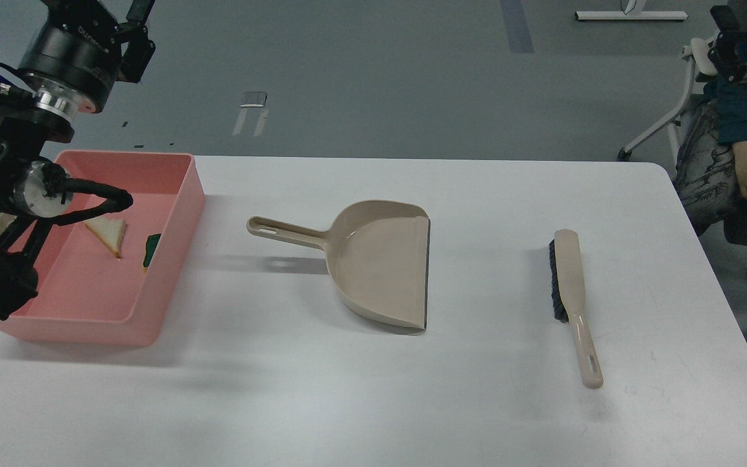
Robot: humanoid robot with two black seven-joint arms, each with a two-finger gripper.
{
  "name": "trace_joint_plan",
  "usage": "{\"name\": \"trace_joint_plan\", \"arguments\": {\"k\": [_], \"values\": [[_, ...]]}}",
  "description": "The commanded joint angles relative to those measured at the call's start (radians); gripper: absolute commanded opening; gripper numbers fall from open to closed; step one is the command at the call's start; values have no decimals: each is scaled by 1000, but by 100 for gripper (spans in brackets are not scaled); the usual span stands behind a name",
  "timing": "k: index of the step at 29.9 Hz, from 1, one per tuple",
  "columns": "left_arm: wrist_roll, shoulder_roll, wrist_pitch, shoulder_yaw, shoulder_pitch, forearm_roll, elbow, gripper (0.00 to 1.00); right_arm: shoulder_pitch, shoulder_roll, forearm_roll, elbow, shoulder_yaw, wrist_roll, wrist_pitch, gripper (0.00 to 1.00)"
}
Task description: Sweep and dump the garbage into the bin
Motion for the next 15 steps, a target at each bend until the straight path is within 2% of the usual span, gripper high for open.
{"name": "trace_joint_plan", "arguments": {"k": [1, 5, 15], "values": [[7, -64, -8, 2, -58, 2, 88, 96, 24, 57, 0, -61, -1, 45, 40, 98], [8, -128, -50, 66, -151, 0, 224, 96, 56, 135, 0, -150, 3, 56, 54, 99], [8, -164, -110, 86, -184, -46, 250, 96, 40, 171, 0, -161, 6, 56, 51, 99]]}}
